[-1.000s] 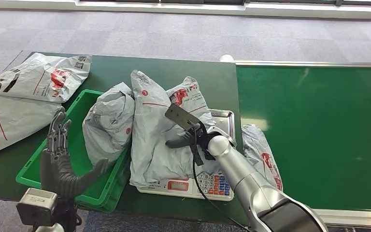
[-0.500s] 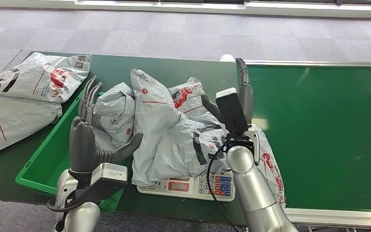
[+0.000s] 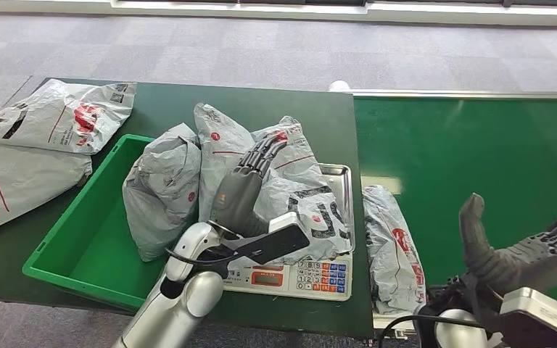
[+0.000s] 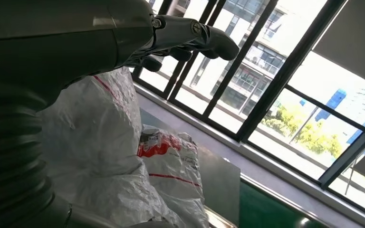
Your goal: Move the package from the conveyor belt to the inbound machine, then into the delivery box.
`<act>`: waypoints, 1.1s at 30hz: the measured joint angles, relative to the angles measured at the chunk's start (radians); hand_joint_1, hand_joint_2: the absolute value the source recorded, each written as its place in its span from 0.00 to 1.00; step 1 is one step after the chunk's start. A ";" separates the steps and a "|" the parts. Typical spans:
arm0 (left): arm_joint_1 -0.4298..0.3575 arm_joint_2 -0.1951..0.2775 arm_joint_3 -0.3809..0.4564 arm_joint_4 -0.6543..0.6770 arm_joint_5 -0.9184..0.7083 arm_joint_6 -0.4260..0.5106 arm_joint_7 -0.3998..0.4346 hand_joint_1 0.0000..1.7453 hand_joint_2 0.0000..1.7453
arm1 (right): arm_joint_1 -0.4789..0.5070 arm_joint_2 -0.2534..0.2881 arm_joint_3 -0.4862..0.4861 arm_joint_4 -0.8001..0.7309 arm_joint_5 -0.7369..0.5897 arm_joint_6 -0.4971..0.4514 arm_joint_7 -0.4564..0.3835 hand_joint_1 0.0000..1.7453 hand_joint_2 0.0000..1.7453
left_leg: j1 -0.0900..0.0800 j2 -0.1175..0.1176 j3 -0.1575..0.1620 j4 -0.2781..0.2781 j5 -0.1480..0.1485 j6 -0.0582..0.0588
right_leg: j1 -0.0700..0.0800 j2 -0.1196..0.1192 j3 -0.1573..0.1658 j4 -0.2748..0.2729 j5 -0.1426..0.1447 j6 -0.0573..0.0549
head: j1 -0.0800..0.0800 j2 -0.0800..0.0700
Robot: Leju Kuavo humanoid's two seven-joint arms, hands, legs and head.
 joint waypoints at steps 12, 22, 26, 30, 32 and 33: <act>-0.103 -0.062 -0.029 0.375 -0.037 -0.049 0.093 0.09 1.00 | 0.128 0.000 0.009 -0.054 -0.129 0.001 -0.001 0.00 1.00 | 0.000 0.000 0.000 0.000 0.000 0.000 | -0.001 0.000 0.000 0.000 0.000 0.000 | 0.000 0.000; -0.214 -0.128 -0.037 0.713 -0.133 -0.099 0.277 1.00 1.00 | 0.129 -0.005 0.098 -0.008 -0.131 0.002 -0.001 0.00 1.00 | 0.000 -0.001 0.003 -0.001 0.000 0.000 | 0.000 0.000 0.006 0.000 0.000 0.000 | 0.000 0.000; -0.238 -0.133 -0.037 0.766 -0.147 -0.088 0.294 1.00 1.00 | 0.128 -0.007 0.118 0.006 -0.131 0.002 -0.001 0.00 1.00 | 0.000 -0.001 0.003 -0.002 -0.001 0.001 | 0.000 0.000 0.010 0.000 -0.002 0.000 | 0.000 0.000; -0.243 -0.135 -0.024 0.776 -0.151 -0.064 0.281 1.00 1.00 | 0.127 -0.010 0.124 0.020 -0.140 0.002 -0.001 0.00 1.00 | 0.000 0.000 0.003 -0.002 -0.002 0.001 | 0.000 0.000 0.012 0.000 -0.002 -0.001 | 0.000 0.000; -0.243 -0.136 -0.014 0.774 -0.157 -0.056 0.272 1.00 1.00 | 0.127 -0.011 0.125 0.025 -0.140 0.002 -0.001 0.00 1.00 | 0.000 -0.001 0.006 -0.002 -0.001 0.000 | 0.000 0.000 0.012 0.000 -0.002 -0.001 | 0.000 0.000; -0.241 -0.137 -0.008 0.769 -0.160 -0.048 0.261 1.00 1.00 | 0.127 -0.012 0.125 0.028 -0.138 0.002 -0.001 0.00 1.00 | 0.000 -0.001 0.008 -0.002 0.000 0.000 | 0.000 0.000 0.012 0.000 -0.001 -0.001 | 0.000 0.000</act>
